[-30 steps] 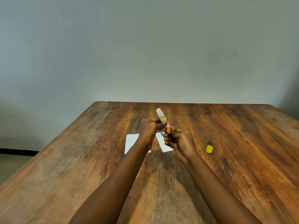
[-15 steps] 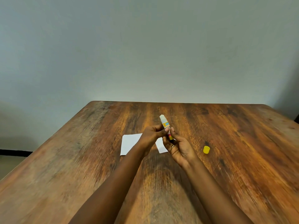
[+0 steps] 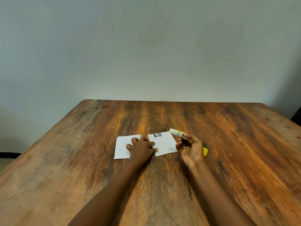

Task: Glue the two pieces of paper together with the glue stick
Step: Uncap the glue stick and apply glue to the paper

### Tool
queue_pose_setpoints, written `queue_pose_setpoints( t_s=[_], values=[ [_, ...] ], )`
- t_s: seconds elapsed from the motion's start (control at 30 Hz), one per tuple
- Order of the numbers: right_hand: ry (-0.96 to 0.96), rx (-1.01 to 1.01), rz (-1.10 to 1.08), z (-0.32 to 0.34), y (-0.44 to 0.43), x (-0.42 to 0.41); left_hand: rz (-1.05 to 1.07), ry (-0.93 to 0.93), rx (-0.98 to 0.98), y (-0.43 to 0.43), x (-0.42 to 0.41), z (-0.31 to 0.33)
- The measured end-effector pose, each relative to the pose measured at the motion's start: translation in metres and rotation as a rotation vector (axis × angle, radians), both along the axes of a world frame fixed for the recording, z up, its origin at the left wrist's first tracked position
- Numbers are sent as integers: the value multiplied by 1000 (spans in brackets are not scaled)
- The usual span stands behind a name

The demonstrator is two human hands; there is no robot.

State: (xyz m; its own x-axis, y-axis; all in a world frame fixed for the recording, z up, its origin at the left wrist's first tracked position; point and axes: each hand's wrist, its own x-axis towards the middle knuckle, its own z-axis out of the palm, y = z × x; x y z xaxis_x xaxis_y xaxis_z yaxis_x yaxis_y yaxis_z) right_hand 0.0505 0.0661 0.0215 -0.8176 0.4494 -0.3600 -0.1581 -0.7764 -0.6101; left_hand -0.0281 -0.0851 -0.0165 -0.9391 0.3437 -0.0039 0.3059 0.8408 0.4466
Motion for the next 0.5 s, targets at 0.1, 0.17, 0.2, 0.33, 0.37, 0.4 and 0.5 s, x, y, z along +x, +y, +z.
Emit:
queue_pose_setpoints(
  t_s=[0.1, 0.17, 0.2, 0.33, 0.37, 0.4, 0.5],
  values=[
    [-19, 36, 3, -4, 2, -5, -24, -1, 0, -3, -1, -6],
    [-14, 65, 19, -8, 2, -8, -64, 15, -25, -7, 0, -8],
    [-6, 68, 30, -10, 1, -10, -88, 21, -36, -9, 1, -8],
    [-2, 179, 63, -16, -4, -22, -180, 51, -68, -19, 4, -9],
    [-15, 251, 72, -18, -6, -26, -190, 69, -81, -21, 5, -10],
    [-27, 335, 84, -20, -8, -30, -194, 88, -91, -23, 6, -11],
    [-69, 610, 125, -24, -14, -43, -177, 121, -84, -26, 8, -14]
  ],
)
